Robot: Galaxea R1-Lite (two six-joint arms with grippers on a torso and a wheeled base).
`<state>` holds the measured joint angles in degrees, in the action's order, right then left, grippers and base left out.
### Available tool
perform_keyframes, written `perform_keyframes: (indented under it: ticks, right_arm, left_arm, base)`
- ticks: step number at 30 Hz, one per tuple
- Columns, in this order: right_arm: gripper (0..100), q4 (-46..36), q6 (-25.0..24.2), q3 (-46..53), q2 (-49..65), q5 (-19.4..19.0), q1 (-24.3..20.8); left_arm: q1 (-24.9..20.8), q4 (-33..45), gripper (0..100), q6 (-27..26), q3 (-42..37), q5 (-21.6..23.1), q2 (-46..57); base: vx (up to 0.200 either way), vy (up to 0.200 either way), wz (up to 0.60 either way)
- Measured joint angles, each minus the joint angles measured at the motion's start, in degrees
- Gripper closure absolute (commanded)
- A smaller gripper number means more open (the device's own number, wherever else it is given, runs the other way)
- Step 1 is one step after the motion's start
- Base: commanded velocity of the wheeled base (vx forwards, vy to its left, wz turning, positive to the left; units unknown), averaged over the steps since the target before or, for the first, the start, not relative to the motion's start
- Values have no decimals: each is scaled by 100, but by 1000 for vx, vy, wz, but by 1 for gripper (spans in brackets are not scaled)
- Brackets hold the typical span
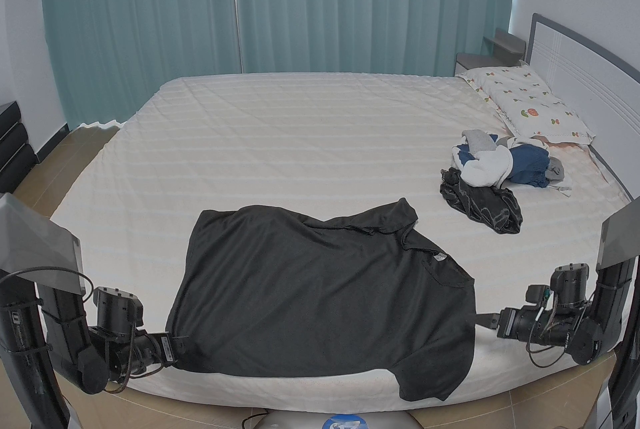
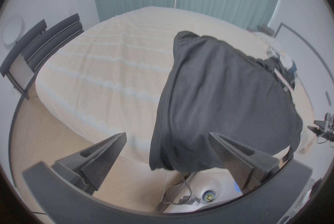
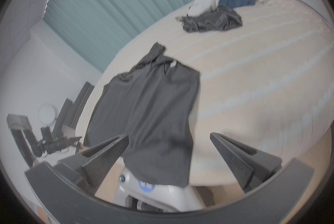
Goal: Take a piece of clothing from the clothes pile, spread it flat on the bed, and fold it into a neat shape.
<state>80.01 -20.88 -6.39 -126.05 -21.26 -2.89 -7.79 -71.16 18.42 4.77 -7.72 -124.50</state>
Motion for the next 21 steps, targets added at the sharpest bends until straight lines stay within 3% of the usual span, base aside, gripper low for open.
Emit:
perform_keyframes:
  ticks: [4, 11, 17, 21]
  right_arm:
    - [0, -219, -380, -717, -22, 455, -325]
    - [0, -1295, -788, -1836, -50, 712, -785]
    - [0, -1701, -976, -2374, -71, 758, -945]
    - [0, -1734, -1045, -2481, -93, 758, -968]
  left_arm:
    - [380, 18, 0, 73, 173, 496, 212]
    - [926, 24, 0, 112, 308, 1794, 361]
    - [1092, -6, 0, 189, 297, 2102, 265]
    - [1126, -26, 0, 222, 280, 2266, 116]
  base:
    - [0, 0, 0]
    - [0, 0, 0]
    - [0, 0, 0]
    - [0, 200, 0]
